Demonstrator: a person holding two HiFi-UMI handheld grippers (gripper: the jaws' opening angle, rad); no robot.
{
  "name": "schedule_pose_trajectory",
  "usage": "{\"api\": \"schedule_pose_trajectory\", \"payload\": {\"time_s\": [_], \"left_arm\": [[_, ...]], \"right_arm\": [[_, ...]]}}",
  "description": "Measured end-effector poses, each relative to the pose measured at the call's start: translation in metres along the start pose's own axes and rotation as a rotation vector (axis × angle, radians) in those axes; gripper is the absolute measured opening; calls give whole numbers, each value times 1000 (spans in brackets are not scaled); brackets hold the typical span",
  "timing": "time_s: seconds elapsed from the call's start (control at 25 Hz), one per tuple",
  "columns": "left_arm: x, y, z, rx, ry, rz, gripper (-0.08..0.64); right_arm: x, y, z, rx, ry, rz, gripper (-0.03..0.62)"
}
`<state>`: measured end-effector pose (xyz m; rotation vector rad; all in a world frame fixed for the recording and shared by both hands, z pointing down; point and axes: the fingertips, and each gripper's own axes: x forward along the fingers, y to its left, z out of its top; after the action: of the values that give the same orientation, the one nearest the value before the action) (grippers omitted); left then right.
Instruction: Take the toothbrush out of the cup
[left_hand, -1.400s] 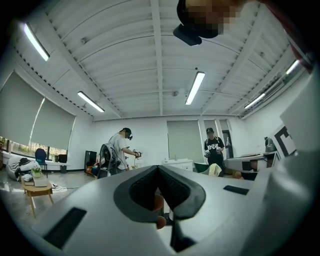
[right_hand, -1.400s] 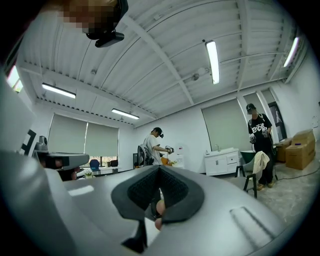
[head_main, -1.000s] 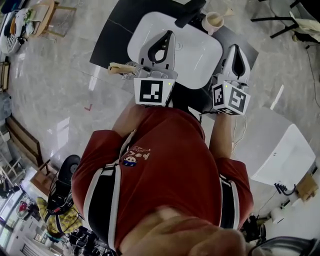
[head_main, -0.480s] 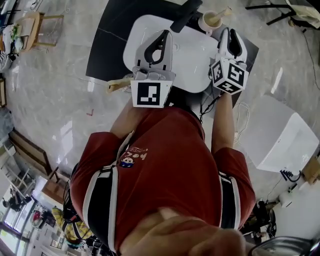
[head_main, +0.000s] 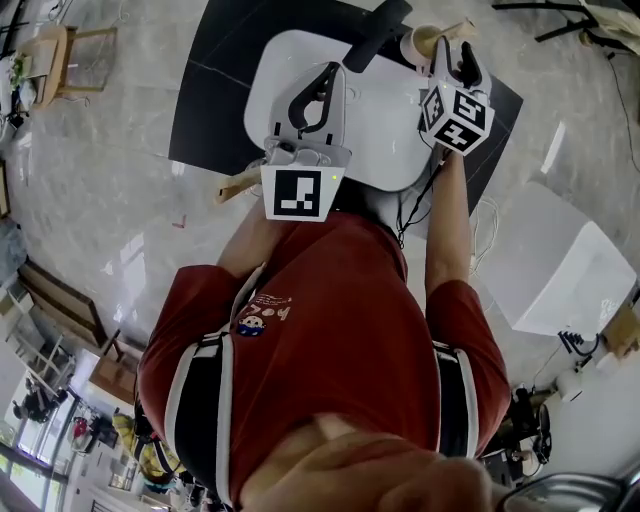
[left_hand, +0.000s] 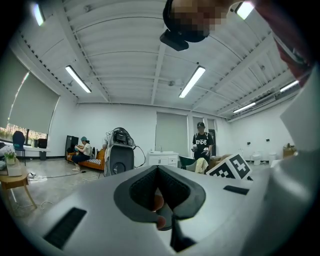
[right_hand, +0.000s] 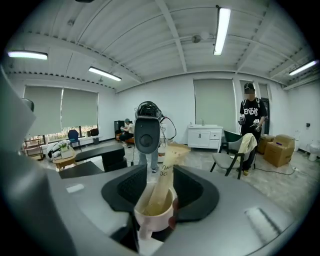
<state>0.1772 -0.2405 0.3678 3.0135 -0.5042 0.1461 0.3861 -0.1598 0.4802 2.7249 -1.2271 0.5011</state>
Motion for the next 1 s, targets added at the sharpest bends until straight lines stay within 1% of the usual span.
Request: {"api": "schedule_pose_trajectory", "payload": {"time_s": [0.24,0.4,0.48,0.72,1.0], "left_arm": [[6,5,-9,-6,18,-8,5],[8,2,-10,-21,28,-15,5],[8,2,-10,-31,30,-16,5],[9,2,-13,-28,42,-11,5],[4,-1,-12,-24,36,3,5]], "right_arm": [[28,-8,-19,8,58,-24,175],[32,-14,-22,57,73,-31,171],[32,-14,-22,68,74,-34,147],[34,-13,-23,43,70,-55,44],[30,-8,-14,28,48,-35,35]]}}
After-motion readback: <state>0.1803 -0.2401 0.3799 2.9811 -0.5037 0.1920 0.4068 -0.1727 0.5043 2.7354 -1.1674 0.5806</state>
